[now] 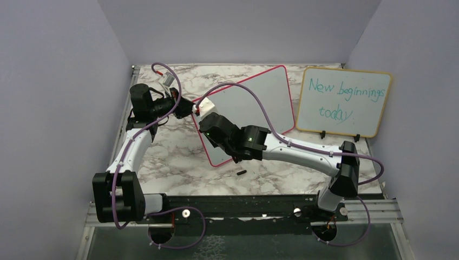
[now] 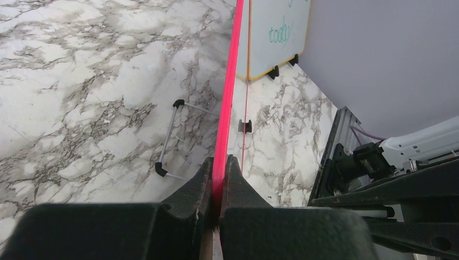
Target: Write a sentence on the whiteboard
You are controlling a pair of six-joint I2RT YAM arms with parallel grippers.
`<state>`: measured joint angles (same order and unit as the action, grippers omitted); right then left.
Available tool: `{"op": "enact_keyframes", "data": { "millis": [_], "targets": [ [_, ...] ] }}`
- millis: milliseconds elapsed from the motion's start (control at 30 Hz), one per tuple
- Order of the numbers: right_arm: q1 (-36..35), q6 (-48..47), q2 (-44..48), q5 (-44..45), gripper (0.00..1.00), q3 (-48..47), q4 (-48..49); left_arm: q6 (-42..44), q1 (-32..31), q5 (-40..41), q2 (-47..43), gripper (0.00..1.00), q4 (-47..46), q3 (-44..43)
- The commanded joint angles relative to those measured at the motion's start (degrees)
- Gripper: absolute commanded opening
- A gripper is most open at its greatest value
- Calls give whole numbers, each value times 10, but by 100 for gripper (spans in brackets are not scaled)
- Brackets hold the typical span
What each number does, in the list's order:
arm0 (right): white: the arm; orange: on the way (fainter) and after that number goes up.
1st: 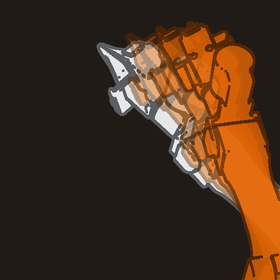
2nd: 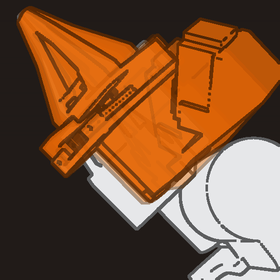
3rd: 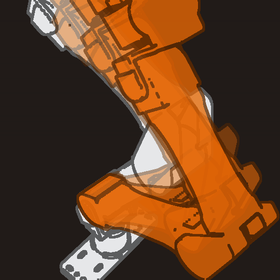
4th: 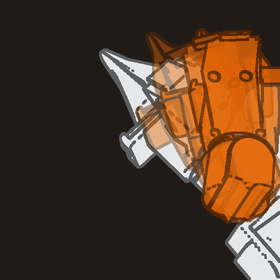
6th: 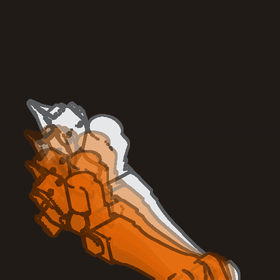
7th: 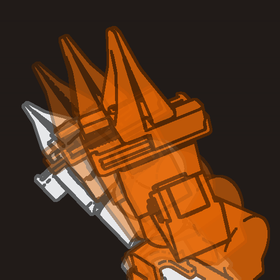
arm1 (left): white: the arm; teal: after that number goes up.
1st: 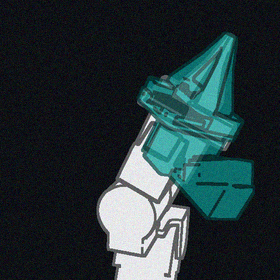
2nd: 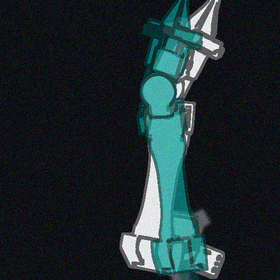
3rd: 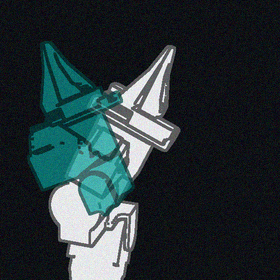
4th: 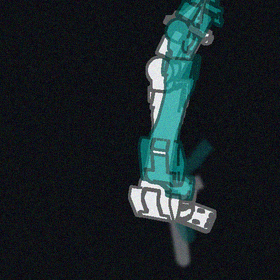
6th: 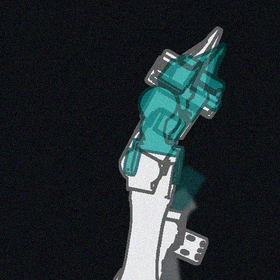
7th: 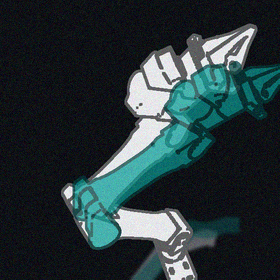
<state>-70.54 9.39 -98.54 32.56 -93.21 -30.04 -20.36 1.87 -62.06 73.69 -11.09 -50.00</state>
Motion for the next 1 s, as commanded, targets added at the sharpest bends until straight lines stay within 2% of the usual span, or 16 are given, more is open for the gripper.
{"op": "enact_keyframes", "data": {
  "millis": [0, 367, 967],
  "targets": [
    [-3, -7, 46, -7, 0, 34, 51, 51, -6, 52, 1, 0, 44, 7],
    [-1, 12, 82, 38, 1, 82, 73, 56, -6, 55, 2, 0, 51, 5],
    [9, 27, 73, 69, 0, 89, 83, 57, -6, 54, 2, 0, 50, 5]
  ]
}}
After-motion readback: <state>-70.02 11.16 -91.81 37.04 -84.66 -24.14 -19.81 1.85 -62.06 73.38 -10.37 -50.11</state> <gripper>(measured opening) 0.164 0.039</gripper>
